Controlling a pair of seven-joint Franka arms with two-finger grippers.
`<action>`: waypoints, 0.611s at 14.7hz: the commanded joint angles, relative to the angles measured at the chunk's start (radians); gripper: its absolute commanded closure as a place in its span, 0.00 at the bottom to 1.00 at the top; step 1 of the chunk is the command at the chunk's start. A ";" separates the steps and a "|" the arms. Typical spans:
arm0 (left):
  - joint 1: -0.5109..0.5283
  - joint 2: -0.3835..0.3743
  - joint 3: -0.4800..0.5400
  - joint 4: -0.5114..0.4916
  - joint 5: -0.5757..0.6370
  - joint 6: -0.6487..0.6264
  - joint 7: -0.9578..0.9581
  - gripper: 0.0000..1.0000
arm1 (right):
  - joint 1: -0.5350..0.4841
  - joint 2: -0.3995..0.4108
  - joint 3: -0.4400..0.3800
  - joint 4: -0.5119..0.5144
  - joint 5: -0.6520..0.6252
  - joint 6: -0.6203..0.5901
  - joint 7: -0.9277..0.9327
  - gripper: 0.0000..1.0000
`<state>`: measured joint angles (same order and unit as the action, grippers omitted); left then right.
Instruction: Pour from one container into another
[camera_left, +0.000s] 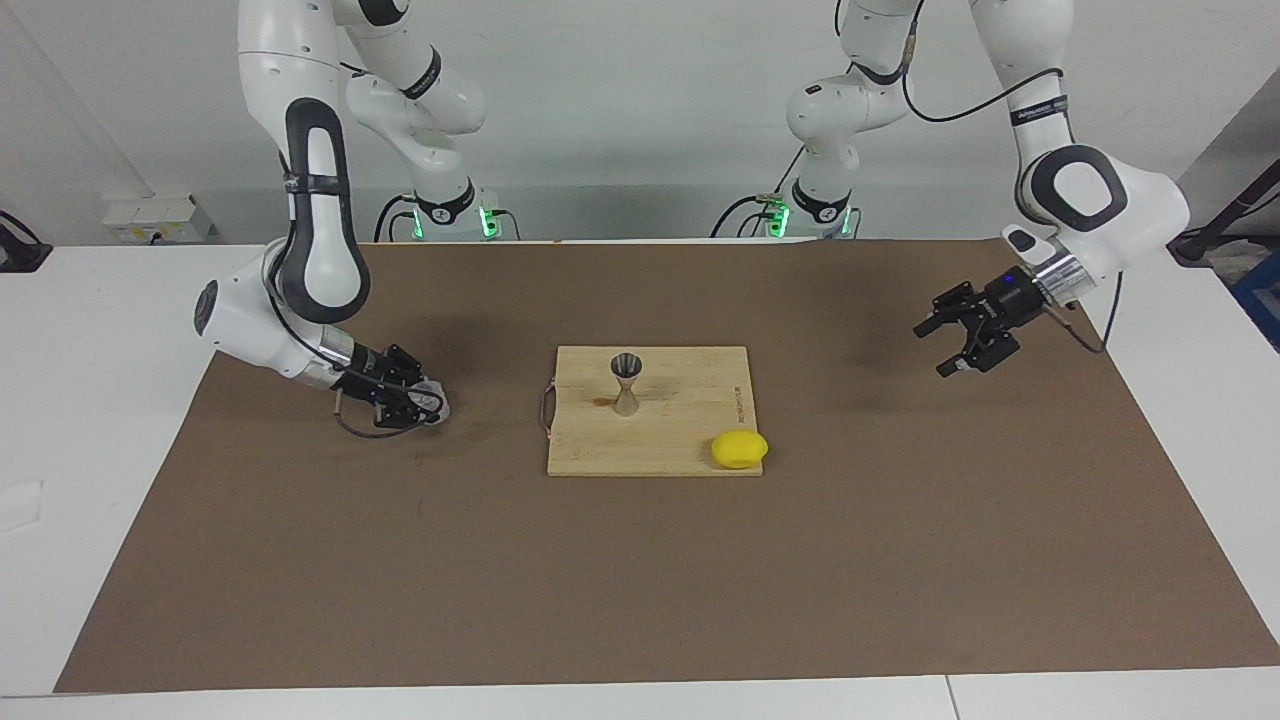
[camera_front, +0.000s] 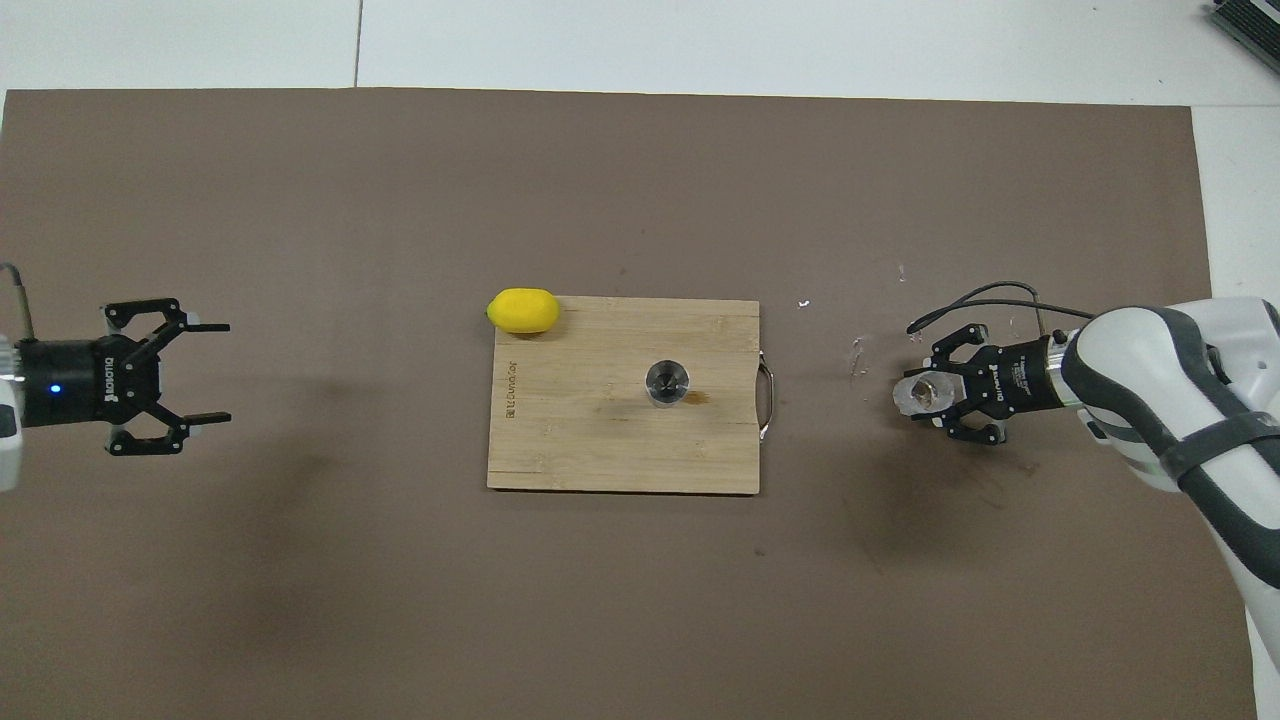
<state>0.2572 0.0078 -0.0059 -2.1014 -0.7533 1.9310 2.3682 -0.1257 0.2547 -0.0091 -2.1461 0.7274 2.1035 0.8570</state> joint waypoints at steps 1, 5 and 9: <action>-0.007 0.035 -0.009 0.156 0.164 -0.065 -0.174 0.00 | -0.012 -0.015 0.004 -0.008 0.033 0.009 -0.015 0.82; 0.002 0.052 -0.008 0.238 0.230 -0.138 -0.502 0.00 | 0.005 -0.058 0.009 -0.005 0.033 0.010 0.089 0.92; -0.009 0.040 -0.009 0.305 0.330 -0.196 -0.781 0.00 | 0.087 -0.112 0.015 0.002 0.032 0.023 0.199 0.94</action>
<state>0.2553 0.0386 -0.0172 -1.8619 -0.4652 1.8051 1.7126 -0.0754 0.1847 0.0024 -2.1348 0.7283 2.1037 0.9932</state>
